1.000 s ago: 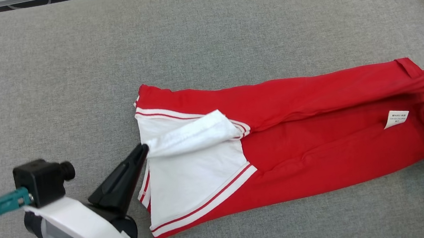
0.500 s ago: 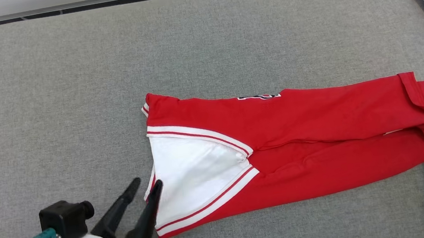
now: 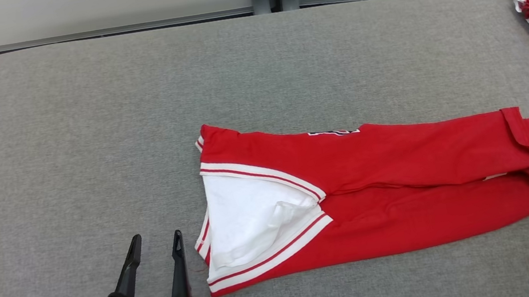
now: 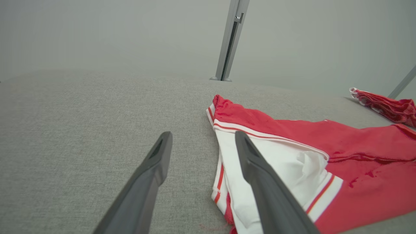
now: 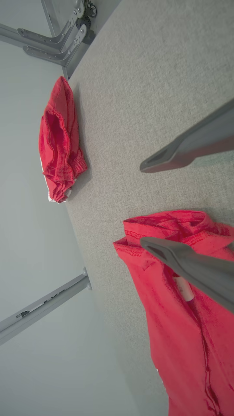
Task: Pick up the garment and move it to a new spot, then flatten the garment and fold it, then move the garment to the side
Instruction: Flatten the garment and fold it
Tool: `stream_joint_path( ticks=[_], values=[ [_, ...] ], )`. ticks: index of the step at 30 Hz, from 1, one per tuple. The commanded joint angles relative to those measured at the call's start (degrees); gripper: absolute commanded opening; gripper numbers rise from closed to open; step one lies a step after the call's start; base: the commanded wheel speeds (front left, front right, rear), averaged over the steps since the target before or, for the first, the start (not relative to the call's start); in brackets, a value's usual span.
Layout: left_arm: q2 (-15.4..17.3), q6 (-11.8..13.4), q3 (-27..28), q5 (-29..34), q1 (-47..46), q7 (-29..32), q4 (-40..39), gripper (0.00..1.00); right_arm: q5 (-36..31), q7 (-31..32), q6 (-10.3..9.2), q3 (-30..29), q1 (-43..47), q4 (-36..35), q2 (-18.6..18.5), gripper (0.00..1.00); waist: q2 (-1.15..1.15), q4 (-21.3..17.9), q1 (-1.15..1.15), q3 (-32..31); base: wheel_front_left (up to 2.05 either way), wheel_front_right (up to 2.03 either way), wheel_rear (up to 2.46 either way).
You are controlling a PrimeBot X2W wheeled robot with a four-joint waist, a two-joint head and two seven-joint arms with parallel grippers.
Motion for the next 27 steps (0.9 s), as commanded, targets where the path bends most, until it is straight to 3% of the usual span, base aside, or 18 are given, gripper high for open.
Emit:
stream_joint_path(
  ticks=[1,4,8,15,16,17,18,27],
  values=[
    [-1.1,0.55,0.46,1.32,-0.58,-0.52,0.67,1.0,0.03,0.01,-0.13,0.54,-1.56,0.89,-0.11,1.0,-0.01,0.93,0.0,-0.49,0.0,0.0,0.0],
    [-3.91,0.49,1.42,4.34,-1.2,-0.82,1.06,1.0,0.08,0.69,-0.13,1.75,-4.03,3.58,-0.36,1.0,-0.01,2.39,0.0,-0.62,0.0,0.0,0.0],
    [-7.33,-1.38,2.07,8.03,-0.58,-0.82,1.57,1.0,-0.23,2.32,-0.13,3.12,-6.25,8.57,-1.11,1.0,-0.01,4.64,0.0,-0.46,0.0,0.0,0.0],
    [-10.84,-4.37,4.25,11.51,0.13,-0.84,2.6,1.0,-0.8,6.0,-0.14,4.89,-7.83,17.73,-1.57,1.0,-0.01,7.03,0.0,0.3,0.0,0.0,0.0],
    [-11.1,-4.75,4.54,11.97,0.22,-0.85,2.6,1.0,-0.48,6.47,-0.14,5.25,-7.82,18.43,-1.32,0.78,-0.01,7.21,0.0,0.36,0.0,0.0,0.0],
    [-11.31,-5.12,4.84,12.24,0.33,-0.85,2.57,1.0,-0.03,6.73,-0.14,5.54,-7.75,18.91,-1.07,0.43,-0.01,7.3,0.0,0.43,0.0,0.0,0.0],
    [-11.59,-5.35,5.25,12.61,0.37,-0.85,2.38,1.0,0.28,7.05,-0.14,6.07,-7.69,19.01,-0.99,0.0,-0.01,7.33,0.0,0.53,0.0,0.0,0.0],
    [-12.79,-7.34,7.16,14.72,0.33,-0.85,2.15,1.0,-1.66,3.05,-0.21,5.71,-10.25,20.2,-5.75,0.0,-0.01,4.99,0.0,0.92,0.0,0.0,0.0]
  ],
)
